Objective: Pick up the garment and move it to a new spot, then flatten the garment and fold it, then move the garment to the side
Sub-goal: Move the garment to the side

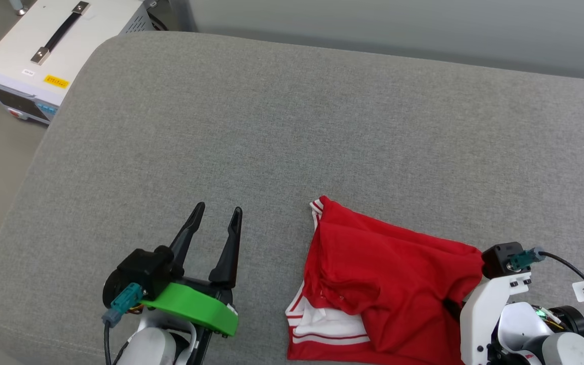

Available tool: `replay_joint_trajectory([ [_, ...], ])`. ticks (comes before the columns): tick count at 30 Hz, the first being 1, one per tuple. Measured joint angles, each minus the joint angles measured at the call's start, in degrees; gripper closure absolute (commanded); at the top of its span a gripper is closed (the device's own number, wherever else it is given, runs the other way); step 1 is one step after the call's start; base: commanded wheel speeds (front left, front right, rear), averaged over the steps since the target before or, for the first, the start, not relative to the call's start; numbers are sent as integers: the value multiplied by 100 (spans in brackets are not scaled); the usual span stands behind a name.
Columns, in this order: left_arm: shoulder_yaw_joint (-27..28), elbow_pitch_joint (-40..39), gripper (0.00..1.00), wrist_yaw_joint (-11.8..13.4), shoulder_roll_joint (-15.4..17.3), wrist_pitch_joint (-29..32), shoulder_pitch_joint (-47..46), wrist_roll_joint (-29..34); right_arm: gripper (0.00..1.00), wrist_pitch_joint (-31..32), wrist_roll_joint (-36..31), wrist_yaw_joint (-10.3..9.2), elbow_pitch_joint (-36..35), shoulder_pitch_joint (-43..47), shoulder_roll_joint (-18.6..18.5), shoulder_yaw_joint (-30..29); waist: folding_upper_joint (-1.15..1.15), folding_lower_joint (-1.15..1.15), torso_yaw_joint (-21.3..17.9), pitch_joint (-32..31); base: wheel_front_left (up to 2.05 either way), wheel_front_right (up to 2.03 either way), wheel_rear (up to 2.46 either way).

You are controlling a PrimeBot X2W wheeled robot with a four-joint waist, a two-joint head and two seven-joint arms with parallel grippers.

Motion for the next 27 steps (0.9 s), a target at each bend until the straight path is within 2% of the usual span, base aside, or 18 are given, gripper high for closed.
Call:
replay_joint_trajectory([
  [7, -94, 22, 0, 0, 48, -1, 10, -15, 100, -363, -21, 7, -112, -28, -367, 321, 0, 0, -162, -211, 0, 0, 0],
  [10, -227, 20, 0, 0, 120, -1, 29, -19, 100, -366, -47, 8, -289, -29, -743, 563, 0, 0, -303, -290, 0, 0, 0],
  [19, -480, -155, 0, 0, 156, 0, 57, -49, 100, -69, 14, 8, -939, -432, -2452, 1123, 0, 0, -982, -330, 0, 0, 0],
  [23, -708, -282, 0, -1, 153, -1, -28, -36, 100, -58, 36, 9, -1010, -725, -3367, 1356, 0, 0, -1325, -227, 0, 0, 0],
  [27, -976, -430, 0, -1, 199, -1, -241, 47, 100, -193, 253, 9, -866, -889, -4084, 1523, 0, 0, -1645, -22, 0, 0, 0],
])
